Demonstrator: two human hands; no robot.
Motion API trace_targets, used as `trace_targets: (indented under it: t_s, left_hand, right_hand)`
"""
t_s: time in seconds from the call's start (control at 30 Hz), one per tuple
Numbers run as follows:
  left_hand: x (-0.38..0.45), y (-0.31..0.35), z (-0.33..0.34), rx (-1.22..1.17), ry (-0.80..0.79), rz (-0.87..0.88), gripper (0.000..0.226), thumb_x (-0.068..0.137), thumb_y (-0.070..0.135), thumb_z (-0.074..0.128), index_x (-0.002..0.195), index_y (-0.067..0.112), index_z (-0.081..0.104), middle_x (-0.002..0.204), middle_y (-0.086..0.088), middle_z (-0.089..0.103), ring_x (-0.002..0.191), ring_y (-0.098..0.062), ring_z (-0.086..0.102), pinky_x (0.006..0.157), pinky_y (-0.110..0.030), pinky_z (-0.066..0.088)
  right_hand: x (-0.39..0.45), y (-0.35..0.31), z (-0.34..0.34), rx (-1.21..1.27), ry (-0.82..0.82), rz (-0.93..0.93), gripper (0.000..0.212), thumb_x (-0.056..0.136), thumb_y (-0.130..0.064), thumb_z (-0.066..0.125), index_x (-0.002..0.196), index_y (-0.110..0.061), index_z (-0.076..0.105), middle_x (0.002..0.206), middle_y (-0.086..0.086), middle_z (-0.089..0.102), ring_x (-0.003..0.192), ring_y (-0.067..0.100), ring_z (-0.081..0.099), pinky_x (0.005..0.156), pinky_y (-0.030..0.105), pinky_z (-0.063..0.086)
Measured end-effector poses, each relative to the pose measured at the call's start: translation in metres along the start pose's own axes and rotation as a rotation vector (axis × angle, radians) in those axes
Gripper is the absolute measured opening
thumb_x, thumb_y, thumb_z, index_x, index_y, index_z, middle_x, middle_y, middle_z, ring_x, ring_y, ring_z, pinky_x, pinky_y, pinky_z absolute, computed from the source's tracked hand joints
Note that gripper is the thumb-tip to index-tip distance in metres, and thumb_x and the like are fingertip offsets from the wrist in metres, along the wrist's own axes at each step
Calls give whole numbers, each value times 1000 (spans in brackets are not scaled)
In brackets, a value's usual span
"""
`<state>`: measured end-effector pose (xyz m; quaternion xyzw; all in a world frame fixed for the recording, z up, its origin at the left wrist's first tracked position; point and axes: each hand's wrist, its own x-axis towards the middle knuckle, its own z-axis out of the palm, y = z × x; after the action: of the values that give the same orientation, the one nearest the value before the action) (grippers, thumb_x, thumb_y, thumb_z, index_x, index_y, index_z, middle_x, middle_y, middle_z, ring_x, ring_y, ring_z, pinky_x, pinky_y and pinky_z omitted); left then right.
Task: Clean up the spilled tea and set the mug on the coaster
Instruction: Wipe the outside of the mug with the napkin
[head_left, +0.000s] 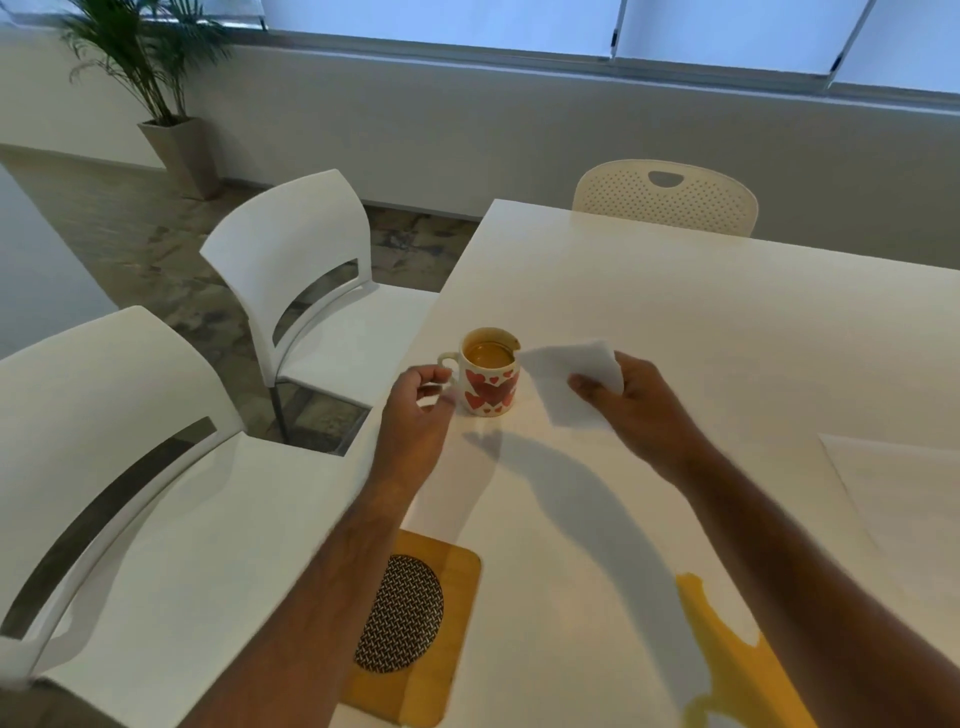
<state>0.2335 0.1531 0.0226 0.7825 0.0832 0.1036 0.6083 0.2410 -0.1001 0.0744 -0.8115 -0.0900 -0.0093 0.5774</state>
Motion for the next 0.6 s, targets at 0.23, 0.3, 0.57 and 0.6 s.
trace_targets:
  t_s: [0.23,0.3,0.57,0.6]
  left_hand:
    - [51,-12,3,84,50,47,28,104,30,63,131,29,61,139,8,62,120,-7,57,80,-9,42]
    - [60,-15,5,127,32,72,28,104,29,61,133,28,63,142,7,62,121,-6,56,81,-8,40]
    - [72,-33,4,195,-17,171,27,104,31,61,129,24,70,128,7,73,116,-6,66,94,-14,48]
    - [73,-35,4,209,-20,183,28,103,31,62,129,23,71,127,7,73,114,-5,66,92,-11,48]
  right_hand:
    - [85,-7,1,-112,-127,-116,32,105,-8,51,126,-19,73,115,1,74,100,11,66,86,25,51]
    - [111,-4,7,-133,-179,-111,29,108,-15,49,130,-15,68,119,3,70,106,16,64,88,27,51]
    - [171,4,39,-174,-395,-27,17,108,-23,53,116,-14,64,107,0,66,102,26,64,79,24,55]
    - [175,6,42,-171,-416,-21,18,107,-24,54,115,-12,65,106,2,67,101,27,65,78,23,57]
